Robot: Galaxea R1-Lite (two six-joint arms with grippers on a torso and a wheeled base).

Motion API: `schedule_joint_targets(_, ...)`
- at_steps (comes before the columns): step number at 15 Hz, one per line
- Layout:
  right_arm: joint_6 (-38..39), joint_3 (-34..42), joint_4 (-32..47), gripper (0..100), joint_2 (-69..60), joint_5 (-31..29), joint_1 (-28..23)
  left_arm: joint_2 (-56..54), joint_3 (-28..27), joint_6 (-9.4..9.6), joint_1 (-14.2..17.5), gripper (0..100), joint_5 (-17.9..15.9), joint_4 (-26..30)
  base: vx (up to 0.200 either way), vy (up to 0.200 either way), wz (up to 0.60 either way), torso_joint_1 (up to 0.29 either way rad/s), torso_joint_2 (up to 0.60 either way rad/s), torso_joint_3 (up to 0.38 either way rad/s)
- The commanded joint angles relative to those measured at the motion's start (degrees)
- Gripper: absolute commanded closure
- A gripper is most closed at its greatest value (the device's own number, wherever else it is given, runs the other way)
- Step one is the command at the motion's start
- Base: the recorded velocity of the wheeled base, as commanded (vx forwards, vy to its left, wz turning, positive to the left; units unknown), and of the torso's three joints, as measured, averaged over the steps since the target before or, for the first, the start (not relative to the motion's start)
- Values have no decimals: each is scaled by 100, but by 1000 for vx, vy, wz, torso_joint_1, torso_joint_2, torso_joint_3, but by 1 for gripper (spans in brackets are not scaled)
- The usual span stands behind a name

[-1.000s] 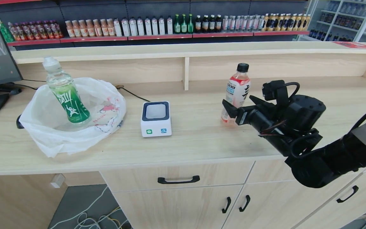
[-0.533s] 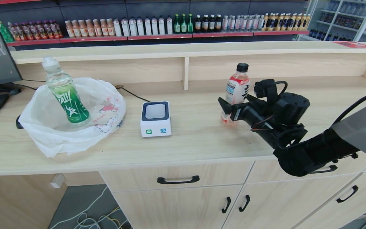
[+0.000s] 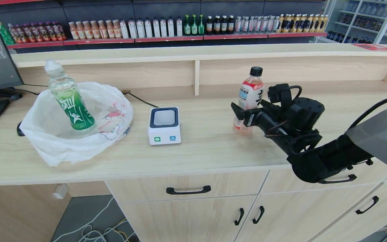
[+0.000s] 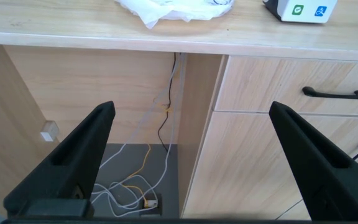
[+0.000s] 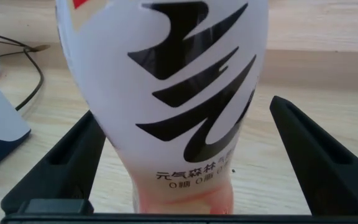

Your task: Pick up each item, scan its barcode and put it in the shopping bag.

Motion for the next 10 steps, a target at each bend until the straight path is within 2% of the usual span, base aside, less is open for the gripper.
schedule_joint_targets(1, -1, -79, -6, 0, 21, 2, -13, 0, 0, -4, 4, 0, 4, 0, 0, 0, 0, 0, 0, 0)
schedule_joint_targets(2, -1, -97, -6, 100, 47, 2, -5, 0, 0, -4, 4, 0, 4, 0, 0, 0, 0, 0, 0, 0)
schedule_joint_targets(10, -37, -202, 11, 100, -67, -42, 39, 0, 0, -4, 4, 0, 4, 0, 0, 0, 0, 0, 0, 0)
